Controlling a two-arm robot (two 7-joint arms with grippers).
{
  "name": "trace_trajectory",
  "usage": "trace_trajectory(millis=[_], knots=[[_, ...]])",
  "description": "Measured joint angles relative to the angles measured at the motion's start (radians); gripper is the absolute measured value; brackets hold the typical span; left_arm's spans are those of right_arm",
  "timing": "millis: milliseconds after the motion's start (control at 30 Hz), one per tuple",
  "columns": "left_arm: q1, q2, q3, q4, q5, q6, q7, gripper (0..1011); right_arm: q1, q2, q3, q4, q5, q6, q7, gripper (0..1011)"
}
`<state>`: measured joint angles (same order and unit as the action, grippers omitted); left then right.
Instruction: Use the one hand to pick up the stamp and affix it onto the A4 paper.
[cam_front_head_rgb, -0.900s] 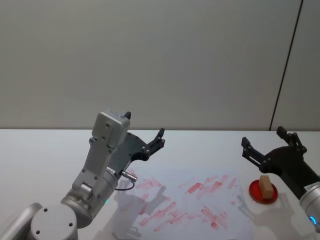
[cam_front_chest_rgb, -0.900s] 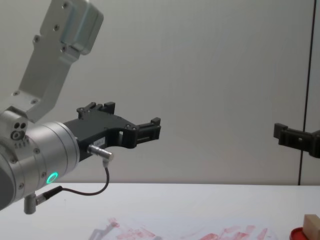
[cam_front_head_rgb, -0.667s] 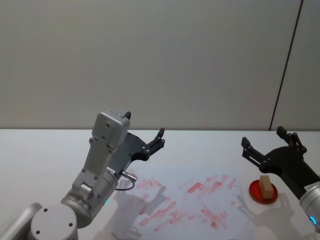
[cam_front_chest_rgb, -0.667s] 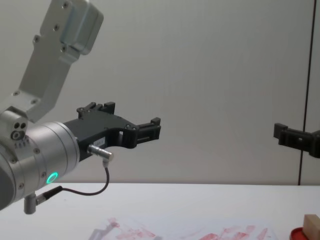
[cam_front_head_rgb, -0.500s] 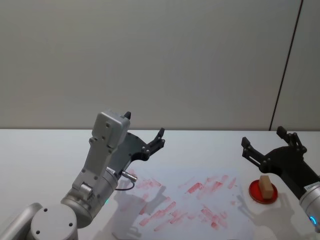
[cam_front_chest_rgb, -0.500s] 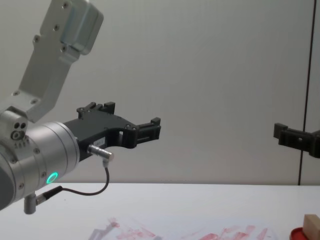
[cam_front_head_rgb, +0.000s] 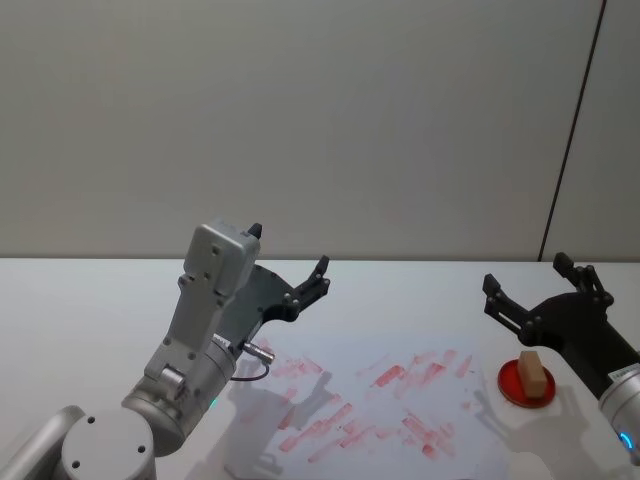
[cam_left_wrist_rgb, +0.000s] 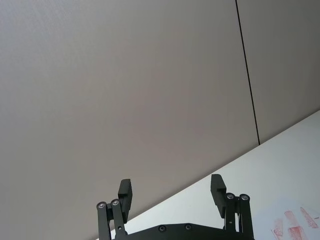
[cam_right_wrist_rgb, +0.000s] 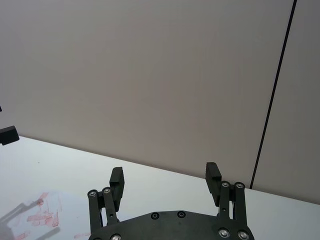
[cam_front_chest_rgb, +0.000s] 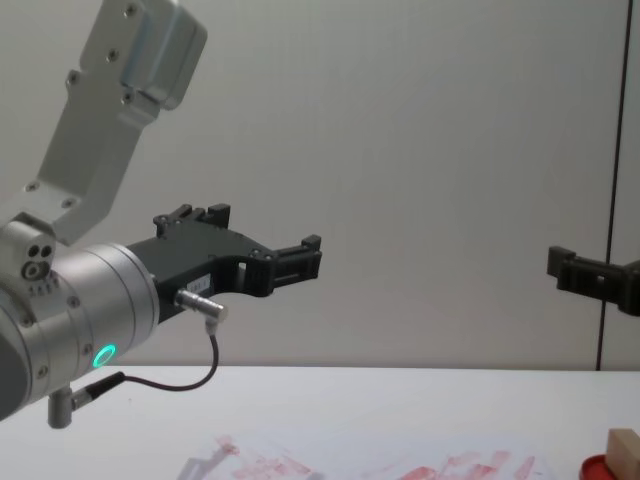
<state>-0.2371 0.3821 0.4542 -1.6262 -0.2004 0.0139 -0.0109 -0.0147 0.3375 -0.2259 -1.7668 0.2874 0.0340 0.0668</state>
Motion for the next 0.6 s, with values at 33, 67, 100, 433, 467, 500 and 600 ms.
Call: trace_trajectory(millis=[33,67,100,433,467,500,600], knots=[[0.000,0.000,0.000,0.000,0.000,0.000,0.000,1002,0.000,0.000,0.000,0.000,0.000,0.000,0.000,1001],[0.000,0.000,0.000,0.000,0.000,0.000,0.000,1002,0.000,0.000,0.000,0.000,0.000,0.000,0.000,1001],[0.000,0.000,0.000,0.000,0.000,0.000,0.000,1003,0.000,0.000,0.000,0.000,0.000,0.000,0.000,1001],[0.000,0.000,0.000,0.000,0.000,0.000,0.000,1003,0.000,0.000,0.000,0.000,0.000,0.000,0.000,1001],[0.000,0.000,0.000,0.000,0.000,0.000,0.000,1003,0.000,0.000,0.000,0.000,0.000,0.000,0.000,1001],[0.000,0.000,0.000,0.000,0.000,0.000,0.000,1003,0.000,0.000,0.000,0.000,0.000,0.000,0.000,1001],[0.000,0.000,0.000,0.000,0.000,0.000,0.000,1002,0.000,0.000,0.000,0.000,0.000,0.000,0.000,1001]])
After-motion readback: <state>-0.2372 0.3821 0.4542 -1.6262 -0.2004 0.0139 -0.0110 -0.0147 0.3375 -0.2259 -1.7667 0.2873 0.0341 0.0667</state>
